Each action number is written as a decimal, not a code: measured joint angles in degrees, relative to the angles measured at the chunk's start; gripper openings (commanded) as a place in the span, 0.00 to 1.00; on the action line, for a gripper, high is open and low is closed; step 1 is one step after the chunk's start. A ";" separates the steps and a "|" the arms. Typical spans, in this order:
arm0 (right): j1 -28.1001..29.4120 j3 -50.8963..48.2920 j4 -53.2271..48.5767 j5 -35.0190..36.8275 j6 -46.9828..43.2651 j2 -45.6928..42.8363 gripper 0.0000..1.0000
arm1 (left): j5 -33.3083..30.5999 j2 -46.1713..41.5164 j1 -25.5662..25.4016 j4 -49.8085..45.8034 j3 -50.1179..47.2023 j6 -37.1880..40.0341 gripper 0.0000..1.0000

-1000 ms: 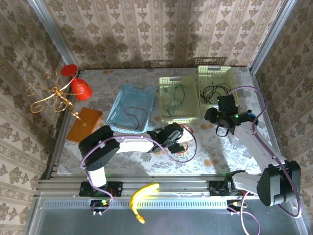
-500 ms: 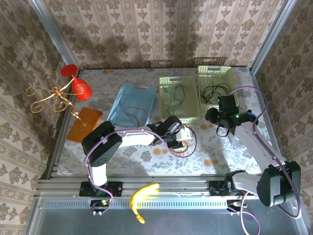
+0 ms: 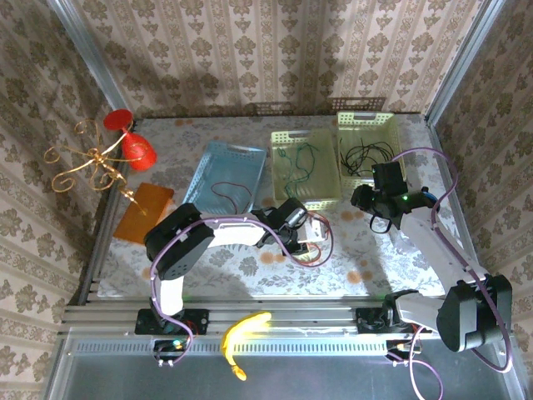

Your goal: Untangle the cables

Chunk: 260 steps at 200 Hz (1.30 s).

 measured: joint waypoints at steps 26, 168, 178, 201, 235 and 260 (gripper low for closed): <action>-0.02 0.00 0.02 0.00 0.02 0.00 0.46 | 0.63 0.04 -0.11 0.09 0.00 -0.50 0.05; -0.24 -0.59 0.09 0.00 1.55 -1.03 0.46 | 5.75 -25.35 -0.04 0.13 2.58 -11.93 0.00; -0.24 -0.63 0.09 0.00 1.57 -1.03 0.46 | 6.64 -26.56 0.55 0.50 2.58 -13.09 0.00; -0.24 -0.66 0.11 0.00 1.57 -1.03 0.46 | 9.66 -29.31 3.85 2.36 2.56 -16.98 0.00; -0.24 -0.66 0.11 0.00 1.57 -1.20 0.46 | 15.82 -33.42 11.06 9.40 2.10 -25.29 0.00; -0.24 -0.66 0.11 0.00 1.55 -1.25 0.46 | 19.78 -36.11 15.76 15.98 0.07 -31.93 0.00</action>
